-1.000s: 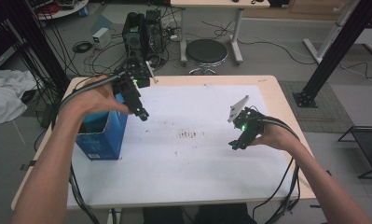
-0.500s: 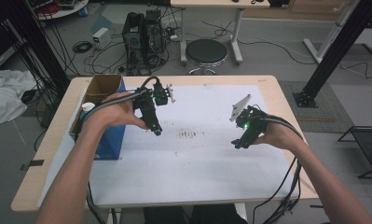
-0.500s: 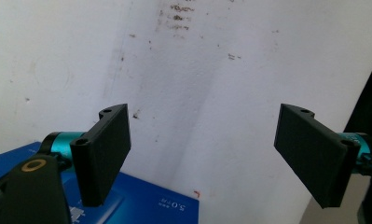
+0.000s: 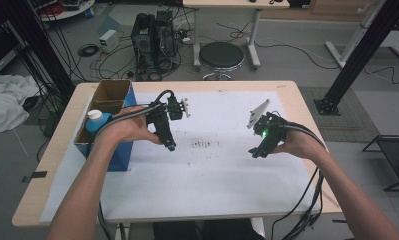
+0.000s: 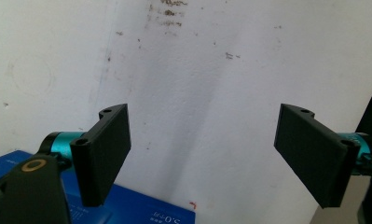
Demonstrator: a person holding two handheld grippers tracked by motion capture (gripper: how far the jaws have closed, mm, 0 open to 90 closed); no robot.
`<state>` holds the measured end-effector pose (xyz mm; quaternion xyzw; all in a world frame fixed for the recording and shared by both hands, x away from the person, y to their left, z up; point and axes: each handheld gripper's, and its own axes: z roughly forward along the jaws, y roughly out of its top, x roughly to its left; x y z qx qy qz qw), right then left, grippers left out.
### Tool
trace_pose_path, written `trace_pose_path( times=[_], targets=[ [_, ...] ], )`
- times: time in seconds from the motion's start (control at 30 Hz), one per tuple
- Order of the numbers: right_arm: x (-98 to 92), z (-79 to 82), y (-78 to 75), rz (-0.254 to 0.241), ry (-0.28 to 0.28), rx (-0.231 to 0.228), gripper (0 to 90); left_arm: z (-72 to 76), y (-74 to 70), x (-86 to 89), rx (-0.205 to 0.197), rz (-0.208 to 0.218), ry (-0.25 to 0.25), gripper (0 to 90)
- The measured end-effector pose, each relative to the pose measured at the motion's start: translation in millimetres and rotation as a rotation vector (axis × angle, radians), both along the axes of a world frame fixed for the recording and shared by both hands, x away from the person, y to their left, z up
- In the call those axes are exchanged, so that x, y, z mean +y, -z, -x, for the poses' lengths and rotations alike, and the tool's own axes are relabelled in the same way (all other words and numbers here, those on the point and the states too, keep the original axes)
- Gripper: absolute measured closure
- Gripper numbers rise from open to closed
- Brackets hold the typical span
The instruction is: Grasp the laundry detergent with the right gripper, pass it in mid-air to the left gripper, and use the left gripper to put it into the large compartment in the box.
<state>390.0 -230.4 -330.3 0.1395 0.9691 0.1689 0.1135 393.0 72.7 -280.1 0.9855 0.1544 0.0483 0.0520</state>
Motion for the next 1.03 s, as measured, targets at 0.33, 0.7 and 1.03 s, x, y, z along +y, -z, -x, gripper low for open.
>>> trace_pose_path(
  times=[0.33, 0.7, 1.03],
  targets=[
    [-0.8, 7.1, -5.5, 0.001, -0.005, -0.008, 12.3, 6.9, -4.2, 0.7, -0.005, 0.014, 0.004, 18.7],
    [-1.2, 6.5, -7.1, 0.006, -0.003, -0.012, 12.3, 6.1, -3.2, -1.0, 0.005, 0.008, 0.006, 18.7],
    [-1.3, 6.5, -7.1, 0.006, -0.013, -0.015, 12.3, 8.9, -3.7, -0.6, -0.006, 0.015, 0.008, 18.7]
  ],
)
